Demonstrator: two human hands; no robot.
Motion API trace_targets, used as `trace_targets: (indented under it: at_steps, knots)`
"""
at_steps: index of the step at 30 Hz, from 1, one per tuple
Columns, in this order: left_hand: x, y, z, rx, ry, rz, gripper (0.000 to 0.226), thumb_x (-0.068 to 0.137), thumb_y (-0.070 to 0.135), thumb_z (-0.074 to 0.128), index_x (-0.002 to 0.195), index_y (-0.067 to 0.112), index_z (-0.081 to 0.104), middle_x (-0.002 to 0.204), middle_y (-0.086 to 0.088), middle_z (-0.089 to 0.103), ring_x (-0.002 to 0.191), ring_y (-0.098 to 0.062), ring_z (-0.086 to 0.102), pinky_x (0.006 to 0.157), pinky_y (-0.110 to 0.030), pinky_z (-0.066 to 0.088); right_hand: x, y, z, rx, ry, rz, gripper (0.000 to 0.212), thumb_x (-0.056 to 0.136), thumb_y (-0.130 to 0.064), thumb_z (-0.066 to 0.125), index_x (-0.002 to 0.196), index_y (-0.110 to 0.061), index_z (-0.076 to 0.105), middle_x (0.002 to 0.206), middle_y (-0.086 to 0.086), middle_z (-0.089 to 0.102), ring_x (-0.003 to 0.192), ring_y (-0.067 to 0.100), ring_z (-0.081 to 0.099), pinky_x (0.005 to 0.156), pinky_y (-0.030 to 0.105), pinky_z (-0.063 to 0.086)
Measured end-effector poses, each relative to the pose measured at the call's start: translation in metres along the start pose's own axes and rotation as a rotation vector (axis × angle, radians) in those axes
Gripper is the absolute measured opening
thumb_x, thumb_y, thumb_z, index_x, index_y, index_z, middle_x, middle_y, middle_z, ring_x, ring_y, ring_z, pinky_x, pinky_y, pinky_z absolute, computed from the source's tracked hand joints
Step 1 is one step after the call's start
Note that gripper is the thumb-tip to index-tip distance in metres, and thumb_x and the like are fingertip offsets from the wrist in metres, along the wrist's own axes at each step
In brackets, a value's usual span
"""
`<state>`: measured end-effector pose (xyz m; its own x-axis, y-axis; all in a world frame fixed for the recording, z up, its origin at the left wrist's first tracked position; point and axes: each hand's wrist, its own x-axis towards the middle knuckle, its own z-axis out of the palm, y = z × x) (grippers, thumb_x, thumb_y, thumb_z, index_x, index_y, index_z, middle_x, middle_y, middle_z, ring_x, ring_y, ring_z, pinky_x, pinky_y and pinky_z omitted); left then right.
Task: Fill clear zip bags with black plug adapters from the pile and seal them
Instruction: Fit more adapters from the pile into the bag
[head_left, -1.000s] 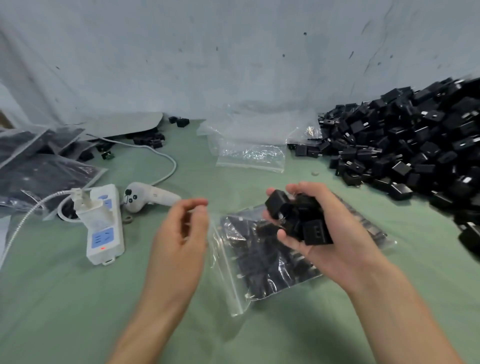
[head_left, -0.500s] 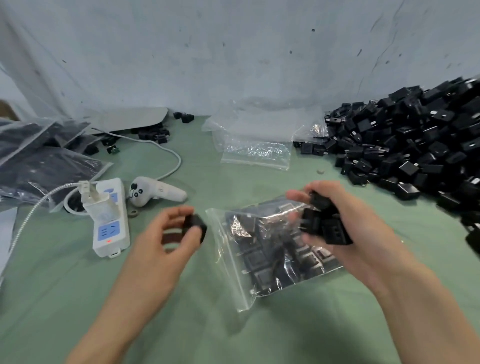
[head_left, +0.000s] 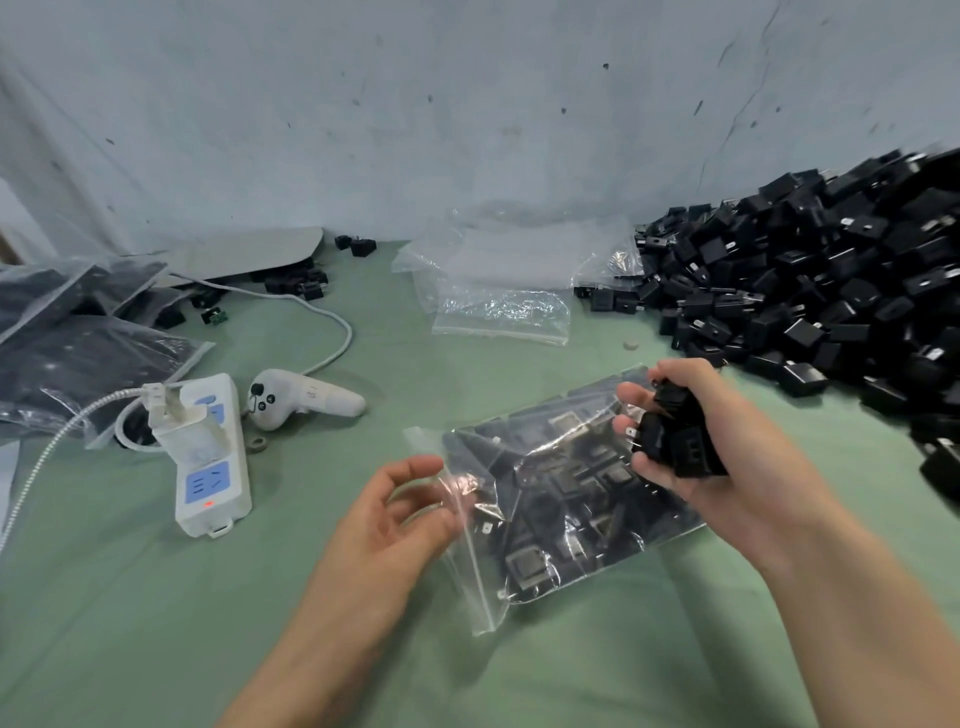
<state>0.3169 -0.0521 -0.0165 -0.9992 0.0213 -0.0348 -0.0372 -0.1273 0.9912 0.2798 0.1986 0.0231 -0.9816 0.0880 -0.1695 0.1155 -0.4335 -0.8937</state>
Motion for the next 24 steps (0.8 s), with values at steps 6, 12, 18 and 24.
trace_targets:
  at_steps: [6,12,18,24]
  knots:
    - [-0.005,0.001,0.022,-0.304,0.019,-0.079,0.052,0.074,0.013,0.084,0.117,0.010,0.056,0.109,-0.019,0.073,0.109,-0.019,0.070,0.089,-0.028,0.057,0.001,0.004,0.007,0.018,-0.012,0.008,0.010,0.088,-0.032,0.067,0.088,-0.022,0.065,0.095,0.003,0.075,0.076,0.020,0.067,0.052,0.029,0.053]
    - [-0.008,0.003,0.017,-0.011,0.115,-0.110,0.054,0.053,0.044,0.077,0.095,0.014,0.062,0.092,-0.012,0.077,0.083,-0.021,0.075,0.073,-0.030,0.059,0.000,0.005,0.010,0.023,-0.001,0.019,0.011,0.086,-0.032,0.069,0.080,-0.023,0.070,0.098,0.005,0.076,0.076,0.019,0.068,0.052,0.031,0.053]
    - [0.004,0.007,0.046,-0.406,-0.115,-0.241,0.027,0.070,0.010,0.074,0.090,0.010,0.057,0.104,-0.018,0.063,0.100,-0.026,0.060,0.077,-0.028,0.059,-0.002,0.009,0.016,0.011,-0.009,0.060,0.022,0.086,-0.036,0.070,0.065,-0.031,0.074,0.094,0.002,0.076,0.071,0.016,0.070,0.052,0.031,0.053]
    - [-0.006,0.015,0.013,0.090,0.021,-0.015,0.023,0.092,0.006,0.063,0.083,0.025,0.073,0.090,0.000,0.076,0.091,-0.017,0.074,0.076,-0.021,0.058,-0.007,0.007,0.024,0.011,0.003,0.076,0.025,0.084,-0.050,0.071,0.074,-0.026,0.073,0.077,0.002,0.065,0.068,0.019,0.069,0.046,0.029,0.050]
